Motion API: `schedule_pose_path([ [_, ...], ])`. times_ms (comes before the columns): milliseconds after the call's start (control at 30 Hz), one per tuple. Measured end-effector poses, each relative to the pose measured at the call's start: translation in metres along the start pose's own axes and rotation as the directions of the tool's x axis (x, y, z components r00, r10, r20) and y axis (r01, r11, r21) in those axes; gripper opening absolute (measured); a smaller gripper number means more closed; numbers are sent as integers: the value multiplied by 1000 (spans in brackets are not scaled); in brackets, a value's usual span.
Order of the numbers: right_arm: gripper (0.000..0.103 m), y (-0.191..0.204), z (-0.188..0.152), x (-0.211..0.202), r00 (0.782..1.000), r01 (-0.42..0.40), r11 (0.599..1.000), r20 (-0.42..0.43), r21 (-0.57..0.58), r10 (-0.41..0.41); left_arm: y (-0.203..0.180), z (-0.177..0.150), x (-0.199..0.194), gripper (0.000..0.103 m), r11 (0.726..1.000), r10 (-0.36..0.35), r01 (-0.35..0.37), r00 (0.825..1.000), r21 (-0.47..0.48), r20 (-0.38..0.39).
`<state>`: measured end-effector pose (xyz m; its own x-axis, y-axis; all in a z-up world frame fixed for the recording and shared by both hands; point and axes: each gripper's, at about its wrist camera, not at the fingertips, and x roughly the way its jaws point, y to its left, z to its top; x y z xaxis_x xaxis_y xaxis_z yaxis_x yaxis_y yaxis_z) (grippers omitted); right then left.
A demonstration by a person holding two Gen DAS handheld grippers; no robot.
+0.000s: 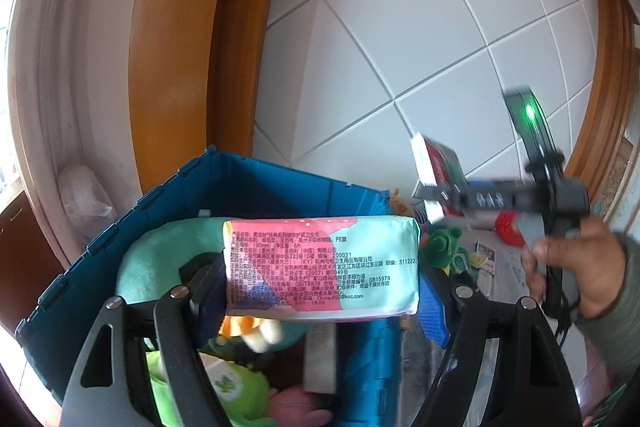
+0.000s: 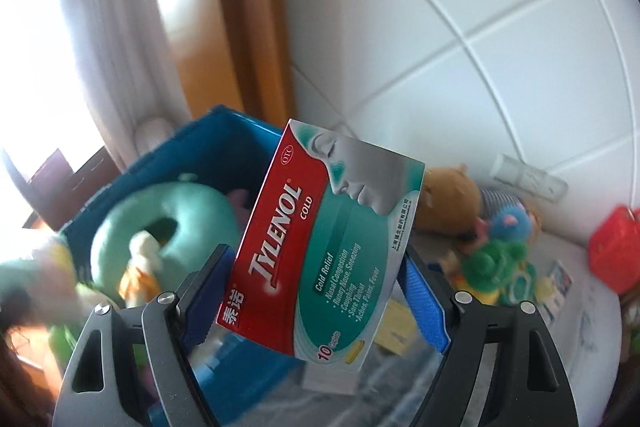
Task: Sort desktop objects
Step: 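Carry tissue pack and Tylenol box to the blue crate and release both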
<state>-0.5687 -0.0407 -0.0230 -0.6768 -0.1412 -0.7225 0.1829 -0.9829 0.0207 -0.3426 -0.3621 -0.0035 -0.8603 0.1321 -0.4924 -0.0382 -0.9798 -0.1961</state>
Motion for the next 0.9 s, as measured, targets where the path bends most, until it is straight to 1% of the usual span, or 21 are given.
schedule_pose_path([
  [100,81,24,19,13,1000,4,1000,-11,-24,-4,11,-1,4,77,1000,-14,14,1000,9,-8],
  [233,81,41,36,29,999,17,999,-27,-38,-18,18,-1,8,77,999,-35,35,999,26,-6],
  [500,82,43,46,45,999,20,999,-47,-41,-22,28,3,15,77,997,-64,65,998,31,-6],
  [600,82,44,52,53,999,13,999,-53,-44,-15,31,4,15,77,997,-75,75,997,18,12],
  [633,83,45,54,55,998,5,999,-55,-47,-8,31,3,19,82,998,-64,64,998,12,-2],
  [667,87,46,55,58,998,-1,999,-59,-49,-2,32,3,23,101,999,-50,50,999,6,-20],
  [700,103,45,55,62,998,-3,999,-63,-49,0,33,2,27,103,999,-35,35,999,1,-39],
  [733,103,45,54,65,998,-5,999,-68,-47,2,33,2,32,103,1000,-21,21,998,-5,-57],
  [900,103,40,43,72,997,-16,999,-76,-31,13,30,-2,36,103,1000,4,-4,997,12,-74],
])
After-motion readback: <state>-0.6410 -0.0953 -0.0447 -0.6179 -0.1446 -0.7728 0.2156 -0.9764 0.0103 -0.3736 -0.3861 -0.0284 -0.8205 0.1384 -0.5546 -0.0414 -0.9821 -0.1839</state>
